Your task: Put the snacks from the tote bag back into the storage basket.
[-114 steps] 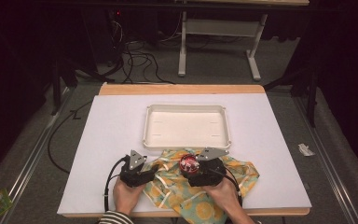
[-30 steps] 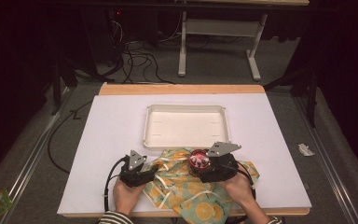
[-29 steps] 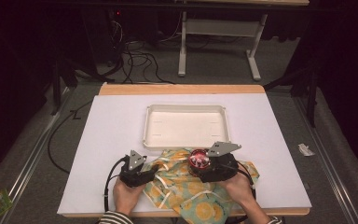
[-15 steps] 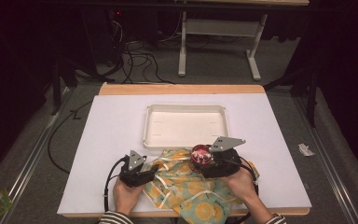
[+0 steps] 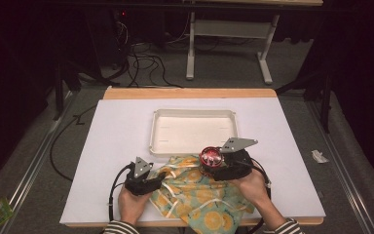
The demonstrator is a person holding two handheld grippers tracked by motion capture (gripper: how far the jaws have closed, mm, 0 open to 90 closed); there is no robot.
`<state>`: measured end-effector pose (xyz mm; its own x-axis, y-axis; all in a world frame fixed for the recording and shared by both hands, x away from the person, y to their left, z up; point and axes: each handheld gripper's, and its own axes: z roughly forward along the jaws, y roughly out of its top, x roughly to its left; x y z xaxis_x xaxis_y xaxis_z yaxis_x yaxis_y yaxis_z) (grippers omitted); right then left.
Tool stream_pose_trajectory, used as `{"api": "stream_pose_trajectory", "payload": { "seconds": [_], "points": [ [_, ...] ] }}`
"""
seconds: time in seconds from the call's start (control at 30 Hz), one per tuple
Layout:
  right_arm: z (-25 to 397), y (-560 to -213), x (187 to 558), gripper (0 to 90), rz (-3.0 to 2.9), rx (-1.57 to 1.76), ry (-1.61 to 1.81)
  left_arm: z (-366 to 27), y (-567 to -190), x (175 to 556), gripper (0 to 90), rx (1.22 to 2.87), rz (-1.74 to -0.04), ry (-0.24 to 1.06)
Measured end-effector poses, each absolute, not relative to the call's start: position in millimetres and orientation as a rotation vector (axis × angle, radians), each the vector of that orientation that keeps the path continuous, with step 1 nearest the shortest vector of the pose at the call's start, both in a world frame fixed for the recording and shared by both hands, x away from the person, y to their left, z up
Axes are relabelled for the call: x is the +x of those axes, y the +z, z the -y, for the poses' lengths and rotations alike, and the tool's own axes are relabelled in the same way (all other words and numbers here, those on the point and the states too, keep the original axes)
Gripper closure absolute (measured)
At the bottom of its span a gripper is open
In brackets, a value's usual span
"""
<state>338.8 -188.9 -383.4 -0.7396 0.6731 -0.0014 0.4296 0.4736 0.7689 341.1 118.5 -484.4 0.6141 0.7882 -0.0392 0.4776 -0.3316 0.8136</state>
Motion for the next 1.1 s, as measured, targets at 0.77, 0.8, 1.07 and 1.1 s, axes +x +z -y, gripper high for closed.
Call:
{"api": "stream_pose_trajectory", "payload": {
  "seconds": [0.77, 0.8, 1.07, 1.1],
  "points": [
    [197, -375, 360, 25.7, -2.403, 0.981, 1.139, -118, -484, 341, 40.7, 1.993, -0.998, 0.463],
    [197, -375, 362, 25.7, -2.4, 0.983, 1.145, -118, -485, 341, 40.8, 1.991, -0.998, 0.463],
    [201, -378, 375, 25.7, -2.389, 1.02, 1.141, -118, -485, 341, 40.7, 1.991, -0.999, 0.463],
    [201, -379, 376, 25.7, -2.388, 1.029, 1.133, -118, -485, 341, 40.7, 1.991, -0.999, 0.463]
  ]
}}
